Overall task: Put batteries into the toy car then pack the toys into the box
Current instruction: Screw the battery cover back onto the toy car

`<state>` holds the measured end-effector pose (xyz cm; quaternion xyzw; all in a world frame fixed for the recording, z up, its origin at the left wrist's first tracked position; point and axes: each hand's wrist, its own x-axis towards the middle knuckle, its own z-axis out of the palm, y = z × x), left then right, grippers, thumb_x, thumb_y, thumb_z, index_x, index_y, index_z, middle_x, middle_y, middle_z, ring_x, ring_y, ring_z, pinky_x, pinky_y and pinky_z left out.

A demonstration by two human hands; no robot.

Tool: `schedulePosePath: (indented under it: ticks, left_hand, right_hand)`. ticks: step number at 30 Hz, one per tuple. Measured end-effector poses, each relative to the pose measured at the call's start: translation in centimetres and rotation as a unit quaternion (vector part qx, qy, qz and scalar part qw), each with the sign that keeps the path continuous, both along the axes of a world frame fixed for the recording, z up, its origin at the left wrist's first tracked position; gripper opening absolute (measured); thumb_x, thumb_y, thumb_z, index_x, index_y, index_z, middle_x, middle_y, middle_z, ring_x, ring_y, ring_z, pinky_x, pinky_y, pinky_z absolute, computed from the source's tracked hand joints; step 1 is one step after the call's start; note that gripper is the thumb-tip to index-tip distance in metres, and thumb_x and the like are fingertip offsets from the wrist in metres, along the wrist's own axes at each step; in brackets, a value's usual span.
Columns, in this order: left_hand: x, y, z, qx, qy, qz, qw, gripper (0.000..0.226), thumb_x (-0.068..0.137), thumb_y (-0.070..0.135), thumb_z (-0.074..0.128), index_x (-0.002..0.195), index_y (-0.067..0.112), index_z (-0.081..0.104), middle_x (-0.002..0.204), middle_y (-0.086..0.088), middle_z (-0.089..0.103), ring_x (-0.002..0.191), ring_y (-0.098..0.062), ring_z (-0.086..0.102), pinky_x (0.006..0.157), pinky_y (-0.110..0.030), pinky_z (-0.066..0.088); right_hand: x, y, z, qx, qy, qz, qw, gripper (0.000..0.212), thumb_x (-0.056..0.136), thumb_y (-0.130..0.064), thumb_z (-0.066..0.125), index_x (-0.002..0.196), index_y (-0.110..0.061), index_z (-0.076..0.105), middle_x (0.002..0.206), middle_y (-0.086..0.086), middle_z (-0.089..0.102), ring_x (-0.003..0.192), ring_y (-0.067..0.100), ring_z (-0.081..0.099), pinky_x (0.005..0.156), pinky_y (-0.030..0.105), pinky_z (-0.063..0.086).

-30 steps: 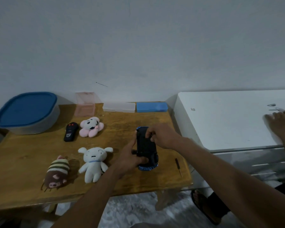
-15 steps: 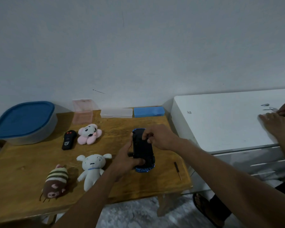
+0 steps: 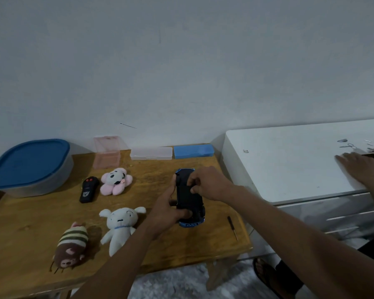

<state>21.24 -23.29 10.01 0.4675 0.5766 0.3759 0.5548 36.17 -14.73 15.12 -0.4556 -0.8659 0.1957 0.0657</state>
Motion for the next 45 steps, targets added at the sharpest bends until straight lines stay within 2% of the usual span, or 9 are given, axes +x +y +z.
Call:
schedulePosePath:
  ticks: [7,11,16,19,24,30,34,40,45]
  left_hand:
    - [0.0,0.0,0.1,-0.002,0.004,0.002,1.000,0.111,0.078,-0.004,0.072,0.149,0.045,0.003,0.133,-0.003,0.051,0.110,-0.011,0.054,0.068,-0.024,0.057]
    - [0.1,-0.3,0.2,0.002,0.002,0.008,1.000,0.111,0.077,-0.004,0.073,0.149,0.045,0.004,0.136,-0.003,0.049,0.117,-0.018,0.051,0.084,-0.037,0.057]
    - [0.2,-0.3,0.1,0.004,0.000,0.012,1.000,0.111,0.076,-0.004,0.073,0.148,0.047,0.006,0.137,0.000,0.049,0.121,-0.019,0.049,0.094,-0.049,0.052]
    - [0.2,-0.4,0.1,0.008,0.003,0.014,1.000,0.112,0.076,-0.003,0.074,0.148,0.047,0.005,0.137,0.000,0.049,0.121,-0.020,0.049,0.094,-0.050,0.052]
    - [0.3,-0.5,0.2,0.012,0.002,0.016,1.000,0.113,0.076,-0.004,0.074,0.149,0.046,0.004,0.130,0.004,0.053,0.117,-0.017,0.051,0.094,-0.050,0.052]
    - [0.3,-0.8,0.0,0.013,-0.004,0.017,1.000,0.114,0.075,-0.005,0.074,0.149,0.046,0.004,0.125,0.007,0.057,0.117,-0.017,0.053,0.094,-0.051,0.052]
    - [0.5,-1.0,0.1,0.010,-0.013,0.024,1.000,0.114,0.074,-0.006,0.074,0.148,0.047,0.006,0.124,0.003,0.058,0.115,-0.016,0.053,0.093,-0.050,0.052]
    - [0.8,-1.4,0.2,0.016,-0.021,0.019,0.999,0.112,0.075,-0.008,0.073,0.148,0.045,0.007,0.120,0.011,0.057,0.111,-0.011,0.054,0.093,-0.047,0.053]
    - [1.1,-1.5,-0.2,-0.005,-0.049,0.023,0.999,0.113,0.073,-0.009,0.073,0.147,0.049,0.008,0.119,-0.004,0.065,0.109,-0.022,0.061,0.090,-0.049,0.054]
  right_hand:
    - [-0.3,-0.4,0.0,0.030,-0.009,-0.002,1.000,0.024,0.086,-0.019,0.066,0.110,-0.017,0.068,0.108,0.003,0.063,0.091,0.012,0.053,0.076,0.023,0.039]
    - [-0.4,-0.6,-0.2,0.039,-0.027,-0.003,0.999,0.026,0.087,-0.021,0.065,0.112,-0.018,0.067,0.110,0.005,0.064,0.098,0.019,0.057,0.077,0.025,0.042]
    - [-0.4,-0.9,-0.5,0.055,-0.016,-0.008,0.998,0.024,0.086,-0.016,0.065,0.110,-0.016,0.065,0.105,0.006,0.064,0.089,0.016,0.057,0.073,0.023,0.041]
    - [-0.4,-1.1,-0.7,0.053,-0.001,-0.027,0.998,0.026,0.085,-0.014,0.065,0.111,-0.015,0.064,0.098,0.005,0.065,0.081,0.012,0.055,0.073,0.023,0.046]
    - [-0.4,-1.2,-0.8,0.045,0.000,-0.048,0.998,0.024,0.085,-0.018,0.066,0.108,-0.012,0.066,0.098,0.006,0.066,0.088,0.016,0.061,0.079,0.028,0.052]
    - [-0.2,-1.6,-0.8,0.047,-0.003,-0.047,0.998,0.022,0.087,-0.021,0.064,0.108,-0.012,0.068,0.102,0.006,0.066,0.090,0.017,0.060,0.078,0.025,0.049]
    - [-0.1,-2.0,-0.8,0.043,-0.009,-0.042,0.998,0.022,0.089,-0.021,0.061,0.107,-0.011,0.069,0.102,0.008,0.068,0.092,0.019,0.061,0.082,0.031,0.052]
    - [0.1,-2.4,-0.9,0.036,-0.003,-0.042,0.998,0.021,0.090,-0.016,0.059,0.104,-0.008,0.071,0.101,0.010,0.070,0.092,0.020,0.063,0.081,0.030,0.052]
    - [0.5,-2.7,-1.4,0.019,0.016,-0.051,0.998,0.021,0.090,-0.016,0.059,0.107,-0.009,0.070,0.102,0.008,0.069,0.090,0.017,0.062,0.072,0.020,0.046]
